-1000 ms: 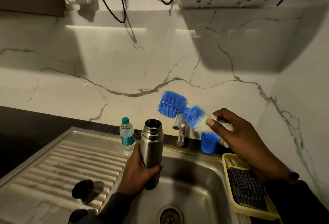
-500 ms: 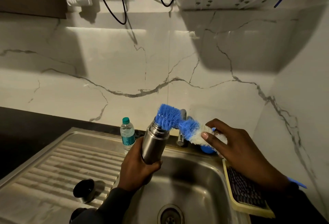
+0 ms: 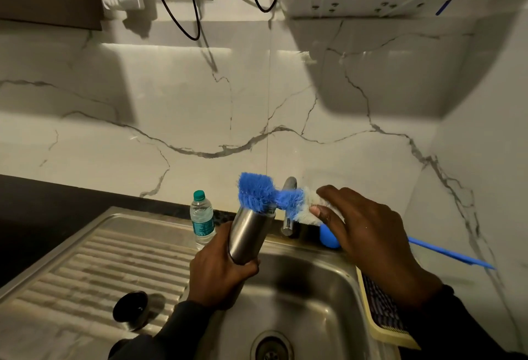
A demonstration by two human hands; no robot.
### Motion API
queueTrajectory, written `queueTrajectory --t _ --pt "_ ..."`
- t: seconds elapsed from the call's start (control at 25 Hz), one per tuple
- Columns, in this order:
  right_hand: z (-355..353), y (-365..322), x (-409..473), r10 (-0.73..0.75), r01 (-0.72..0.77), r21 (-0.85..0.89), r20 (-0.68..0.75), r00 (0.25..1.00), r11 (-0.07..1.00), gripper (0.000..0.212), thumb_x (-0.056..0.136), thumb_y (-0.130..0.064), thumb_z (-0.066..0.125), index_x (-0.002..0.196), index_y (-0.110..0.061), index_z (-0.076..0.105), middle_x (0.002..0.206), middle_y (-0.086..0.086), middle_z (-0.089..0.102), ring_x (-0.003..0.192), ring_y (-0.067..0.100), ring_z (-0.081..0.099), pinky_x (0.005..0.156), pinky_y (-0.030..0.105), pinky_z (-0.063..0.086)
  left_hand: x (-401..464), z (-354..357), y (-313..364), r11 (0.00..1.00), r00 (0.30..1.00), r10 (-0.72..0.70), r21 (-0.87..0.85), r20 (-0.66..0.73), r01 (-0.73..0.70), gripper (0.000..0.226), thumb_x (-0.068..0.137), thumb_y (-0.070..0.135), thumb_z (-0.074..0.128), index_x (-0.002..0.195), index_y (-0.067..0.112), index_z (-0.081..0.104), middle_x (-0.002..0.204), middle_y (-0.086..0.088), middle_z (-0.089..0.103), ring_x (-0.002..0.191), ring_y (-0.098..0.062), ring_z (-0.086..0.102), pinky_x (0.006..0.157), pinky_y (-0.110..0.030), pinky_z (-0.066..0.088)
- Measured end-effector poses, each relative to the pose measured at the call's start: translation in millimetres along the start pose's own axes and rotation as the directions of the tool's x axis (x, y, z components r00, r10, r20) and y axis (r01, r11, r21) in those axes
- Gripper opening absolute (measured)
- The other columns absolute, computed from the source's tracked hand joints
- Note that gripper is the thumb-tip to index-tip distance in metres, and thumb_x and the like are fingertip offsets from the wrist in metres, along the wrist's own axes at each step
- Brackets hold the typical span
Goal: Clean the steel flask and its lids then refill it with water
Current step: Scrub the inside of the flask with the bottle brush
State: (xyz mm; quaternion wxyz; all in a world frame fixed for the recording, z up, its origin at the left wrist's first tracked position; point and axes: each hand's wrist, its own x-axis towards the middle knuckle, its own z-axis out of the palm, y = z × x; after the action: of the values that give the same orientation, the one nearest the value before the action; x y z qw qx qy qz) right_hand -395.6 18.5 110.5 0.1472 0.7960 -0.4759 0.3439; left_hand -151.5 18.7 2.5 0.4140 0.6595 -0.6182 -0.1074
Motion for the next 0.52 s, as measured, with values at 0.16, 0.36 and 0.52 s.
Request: queueTrajectory --t 0.16,0.36,0.52 --pt "20.1 -11.4 -15.0 -0.013 0.022 0.074 -0.118 0.993 0.997 0.031 0.096 -0.046 0.04 0.118 -0.028 0.051 0.088 -0.001 0.066 0.068 0.023 0.065 0.052 0.039 0.055 0.1 0.6 9.9 0.96 0.996 -0.09 -0.263 0.013 0.09 0.079 0.047 0.057 0.069 0.119 0.035 0.047 0.093 0.011 0.063 0.077 -0.005 0.061 0.06 -0.013 0.041" --pt "38.5 -6.3 -23.1 0.331 -0.309 0.402 0.017 0.944 0.862 0.04 0.09 -0.052 0.046 0.121 -0.029 0.059 0.108 -0.006 0.068 0.097 0.017 0.064 0.081 0.036 0.054 3.8 1.2 18.5 0.849 0.992 -0.085 -0.514 0.092 0.121 0.083 0.05 0.042 0.08 0.124 0.033 0.045 0.105 0.01 0.062 0.09 -0.005 0.063 0.065 -0.01 0.051" --pt "50.0 -16.2 -22.9 0.4 -0.382 0.472 0.066 0.914 0.795 0.037 0.089 -0.053 0.047 0.118 -0.031 0.057 0.097 -0.009 0.067 0.09 0.013 0.065 0.071 0.023 0.049 1.8 5.9 16.0 0.72 0.983 -0.131 -0.67 0.126 0.181 0.099 0.046 0.047 0.082 0.136 0.03 0.043 0.117 -0.001 0.065 0.098 -0.011 0.068 0.072 -0.021 0.057"
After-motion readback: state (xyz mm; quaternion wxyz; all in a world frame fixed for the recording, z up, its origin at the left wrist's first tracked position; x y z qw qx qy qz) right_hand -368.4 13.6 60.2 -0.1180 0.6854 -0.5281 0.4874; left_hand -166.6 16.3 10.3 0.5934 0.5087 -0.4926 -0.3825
